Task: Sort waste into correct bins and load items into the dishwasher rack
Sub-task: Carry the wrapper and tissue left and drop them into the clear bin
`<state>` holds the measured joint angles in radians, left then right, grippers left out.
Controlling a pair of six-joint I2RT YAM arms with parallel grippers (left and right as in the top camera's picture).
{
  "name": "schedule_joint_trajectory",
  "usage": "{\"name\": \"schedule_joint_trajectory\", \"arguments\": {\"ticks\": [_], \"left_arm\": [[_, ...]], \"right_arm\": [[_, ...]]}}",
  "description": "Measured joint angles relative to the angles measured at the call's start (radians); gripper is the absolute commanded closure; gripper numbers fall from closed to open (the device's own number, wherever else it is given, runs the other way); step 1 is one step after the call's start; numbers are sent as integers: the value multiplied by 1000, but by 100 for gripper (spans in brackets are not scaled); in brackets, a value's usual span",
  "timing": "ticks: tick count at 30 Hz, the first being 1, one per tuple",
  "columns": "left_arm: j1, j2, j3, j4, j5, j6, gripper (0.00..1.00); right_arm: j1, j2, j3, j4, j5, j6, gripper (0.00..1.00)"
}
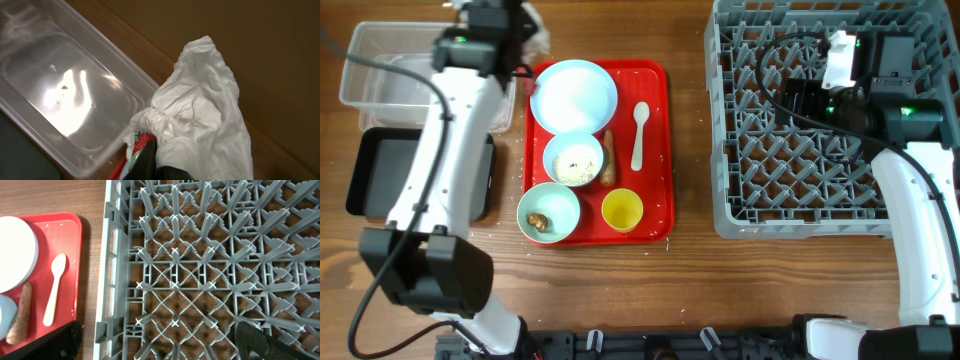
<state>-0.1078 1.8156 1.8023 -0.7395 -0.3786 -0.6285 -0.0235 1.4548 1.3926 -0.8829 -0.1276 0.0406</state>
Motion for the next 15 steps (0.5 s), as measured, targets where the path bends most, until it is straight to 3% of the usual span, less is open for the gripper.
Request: {"name": "schedule_joint_trajectory", "arguments": {"ticks": [7,8,11,13,14,15], "left_arm": [[242,82,0,122,-25,3,96],[255,112,0,136,-25,3,90],[274,196,0,163,-25,11,49],[278,251,0,159,-24,6,12],[279,269,0,155,-24,10,3],[279,278,0,155,-24,10,1]], "right_arm": [[0,0,0,0,-19,0,0],[0,0,0,0,-22,0,0],[0,0,0,-1,-22,0,0],[0,0,0,0,-22,0,0],[0,0,0,0,-22,0,0],[0,0,0,0,-22,0,0]]}}
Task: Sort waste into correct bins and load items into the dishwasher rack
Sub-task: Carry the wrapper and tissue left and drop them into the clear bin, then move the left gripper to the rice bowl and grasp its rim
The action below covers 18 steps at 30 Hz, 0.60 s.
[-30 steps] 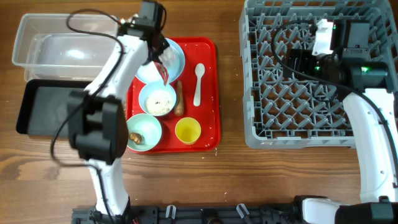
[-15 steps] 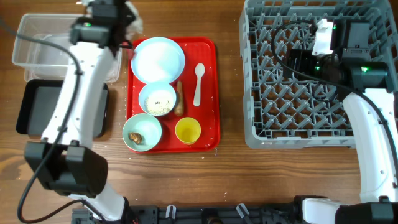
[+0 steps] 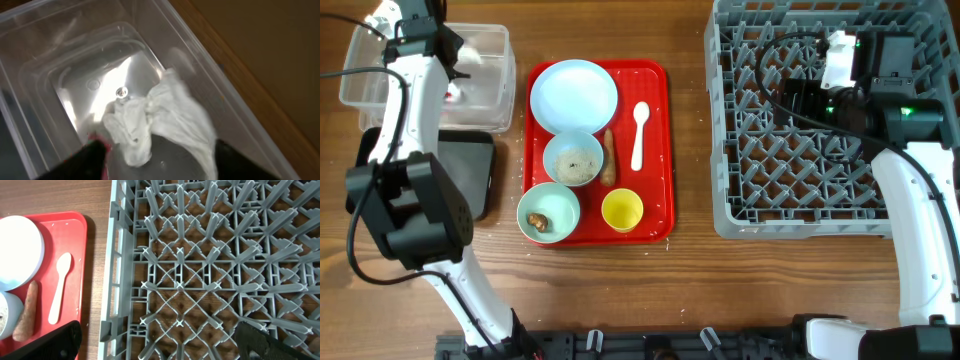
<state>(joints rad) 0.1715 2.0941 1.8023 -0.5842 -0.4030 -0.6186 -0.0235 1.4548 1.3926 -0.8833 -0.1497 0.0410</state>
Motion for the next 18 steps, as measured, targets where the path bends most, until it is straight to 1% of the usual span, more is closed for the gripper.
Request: {"name": "schedule_joint_trajectory", "arguments": {"ticks": [6,11,14,18], "left_arm": [[0,-7,0,5,6,21,1],[-15,-94,0,1,33,137,0],[-66,-169,0,-25,47,212,1],[-183,-231,2,-153,89,252,0]], "right_arm": [[0,0,0,0,0,0,0],[0,0,0,2,0,0,0],[0,0,0,5,0,0,0],[0,0,0,13,-40,3,0]]}}
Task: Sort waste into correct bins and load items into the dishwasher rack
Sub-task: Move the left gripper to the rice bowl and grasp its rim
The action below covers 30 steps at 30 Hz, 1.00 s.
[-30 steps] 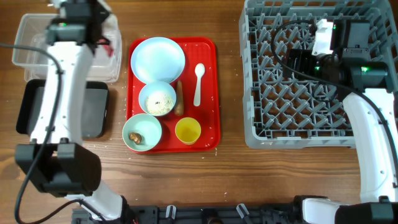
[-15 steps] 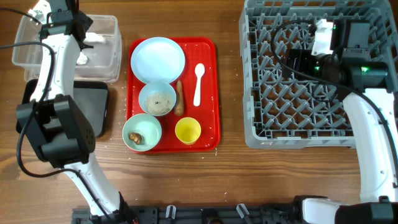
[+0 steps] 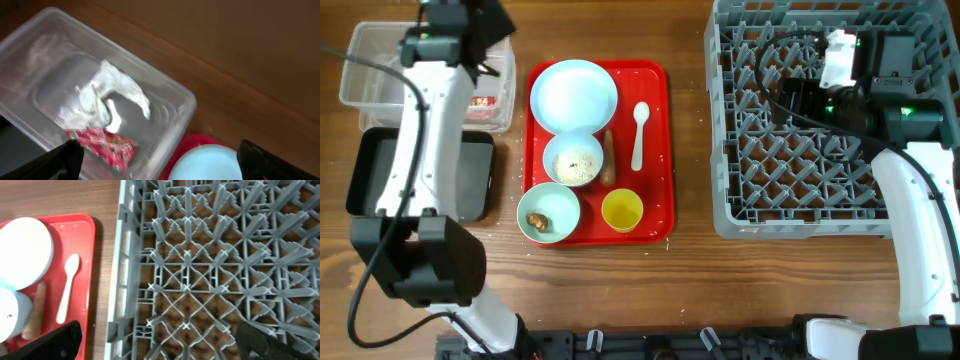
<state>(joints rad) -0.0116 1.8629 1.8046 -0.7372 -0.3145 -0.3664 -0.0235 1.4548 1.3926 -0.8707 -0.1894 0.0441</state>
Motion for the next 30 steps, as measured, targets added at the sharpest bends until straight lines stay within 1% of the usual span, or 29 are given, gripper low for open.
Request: {"name": "schedule_joint_trajectory", "arguments": {"ticks": [1,2,4,9,18,23,30], "left_arm": [[-5,-2,0,-8,8,5,0],[-53,-4,1,-73,23,8,0],[-104,-4,1,-141,62,13,0],[-208,-4,0,-262,163,14,0],[-357,-4,0,-392,209,14,0],[-380,-4,0,-460,232,5,0],[-380,-4,0,-458,259,-16,0]], "right_arm": [[0,0,0,4,-7,0,0],[0,0,0,4,-14,0,0],[0,0,0,5,-21,0,0],[0,0,0,10,-28,0,0],[0,0,0,10,-28,0,0],[0,0,0,7,-28,0,0],[0,0,0,6,-28,0,0]]}}
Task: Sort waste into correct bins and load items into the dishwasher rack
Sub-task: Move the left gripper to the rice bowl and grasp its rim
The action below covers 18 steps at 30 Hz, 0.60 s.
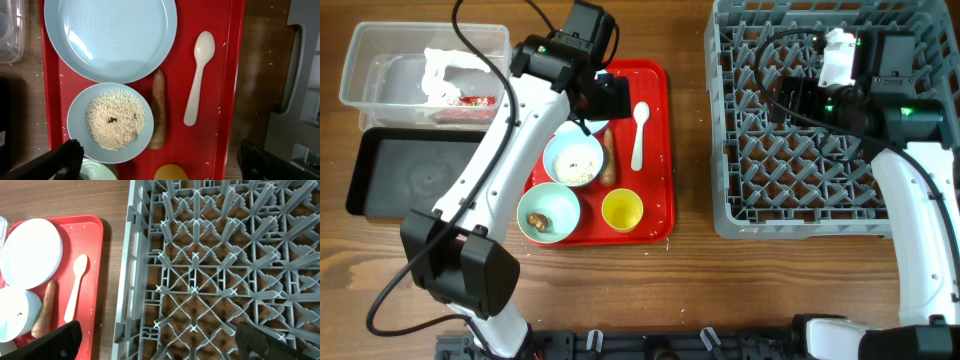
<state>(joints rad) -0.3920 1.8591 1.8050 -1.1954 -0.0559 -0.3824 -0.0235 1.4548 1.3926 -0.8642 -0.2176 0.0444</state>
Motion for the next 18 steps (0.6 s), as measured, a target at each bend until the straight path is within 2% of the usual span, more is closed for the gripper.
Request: {"name": "schedule_joint_trajectory", "arguments": {"ticks": [8,12,18], "left_arm": [[0,1,0,39,76,97,1],[0,40,-3,-20,84,111,13],[0,126,-66,50,84,37,34]], "right_arm": [[0,0,0,-4,0,0,0],[0,0,0,-11,0,0,0],[0,0,0,-10,0,0,0]]}}
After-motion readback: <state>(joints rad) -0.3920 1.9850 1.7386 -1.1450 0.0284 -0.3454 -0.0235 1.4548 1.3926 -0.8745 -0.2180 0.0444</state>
